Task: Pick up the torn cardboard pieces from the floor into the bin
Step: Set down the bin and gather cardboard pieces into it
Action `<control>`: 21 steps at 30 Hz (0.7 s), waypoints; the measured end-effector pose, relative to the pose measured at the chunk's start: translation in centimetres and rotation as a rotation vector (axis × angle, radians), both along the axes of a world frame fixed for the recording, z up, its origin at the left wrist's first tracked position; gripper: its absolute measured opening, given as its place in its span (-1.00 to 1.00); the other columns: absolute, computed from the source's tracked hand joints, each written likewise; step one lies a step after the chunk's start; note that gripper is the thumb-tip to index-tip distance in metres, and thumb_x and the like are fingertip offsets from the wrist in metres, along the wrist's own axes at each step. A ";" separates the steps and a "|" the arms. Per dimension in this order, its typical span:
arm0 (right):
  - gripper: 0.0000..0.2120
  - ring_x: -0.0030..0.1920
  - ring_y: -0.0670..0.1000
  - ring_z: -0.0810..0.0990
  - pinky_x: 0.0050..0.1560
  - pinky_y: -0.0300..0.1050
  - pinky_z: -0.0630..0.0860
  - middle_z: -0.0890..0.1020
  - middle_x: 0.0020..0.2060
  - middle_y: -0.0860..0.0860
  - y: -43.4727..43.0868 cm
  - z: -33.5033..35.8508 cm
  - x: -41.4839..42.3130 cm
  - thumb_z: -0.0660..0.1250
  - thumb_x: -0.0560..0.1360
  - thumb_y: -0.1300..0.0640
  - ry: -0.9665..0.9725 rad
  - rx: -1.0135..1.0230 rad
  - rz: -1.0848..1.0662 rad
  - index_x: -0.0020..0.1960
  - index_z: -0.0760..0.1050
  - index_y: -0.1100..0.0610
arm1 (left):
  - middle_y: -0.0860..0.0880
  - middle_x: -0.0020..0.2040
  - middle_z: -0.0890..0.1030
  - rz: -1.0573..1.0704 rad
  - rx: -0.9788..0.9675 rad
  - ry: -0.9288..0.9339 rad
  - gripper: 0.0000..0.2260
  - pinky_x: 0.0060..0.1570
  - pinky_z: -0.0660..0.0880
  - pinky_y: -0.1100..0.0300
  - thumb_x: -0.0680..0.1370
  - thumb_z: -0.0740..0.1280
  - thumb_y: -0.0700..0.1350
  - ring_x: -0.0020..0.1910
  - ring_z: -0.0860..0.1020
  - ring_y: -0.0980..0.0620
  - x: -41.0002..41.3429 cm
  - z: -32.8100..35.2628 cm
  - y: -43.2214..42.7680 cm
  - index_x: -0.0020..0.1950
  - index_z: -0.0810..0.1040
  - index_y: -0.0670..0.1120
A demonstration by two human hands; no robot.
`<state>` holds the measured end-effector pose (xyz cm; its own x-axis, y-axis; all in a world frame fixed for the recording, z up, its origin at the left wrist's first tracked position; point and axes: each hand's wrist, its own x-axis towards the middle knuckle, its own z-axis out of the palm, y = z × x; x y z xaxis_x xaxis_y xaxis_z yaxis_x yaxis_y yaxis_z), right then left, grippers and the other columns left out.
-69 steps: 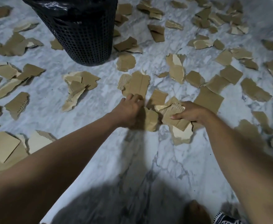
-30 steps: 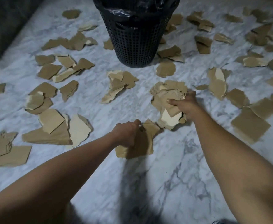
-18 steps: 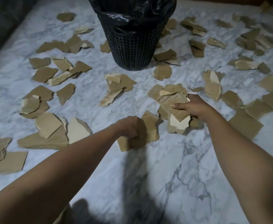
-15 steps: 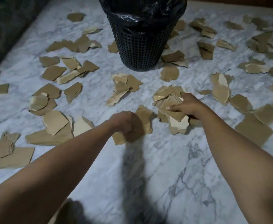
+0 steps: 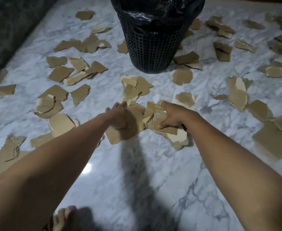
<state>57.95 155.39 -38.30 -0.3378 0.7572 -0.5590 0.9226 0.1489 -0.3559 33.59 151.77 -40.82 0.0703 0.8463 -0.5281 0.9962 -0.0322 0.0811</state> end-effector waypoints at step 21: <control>-0.17 0.07 0.19 0.54 -0.09 0.02 0.49 0.50 0.17 0.14 -3.5 0.4 0.2 0.62 0.25 -0.13 -0.097 0.109 -0.061 0.31 0.23 0.09 | -0.11 0.07 0.57 0.111 0.059 -0.111 -0.60 -0.07 0.61 0.07 0.37 0.39 -0.15 -0.02 0.59 -0.12 1.6 0.6 -1.9 0.21 0.55 -0.11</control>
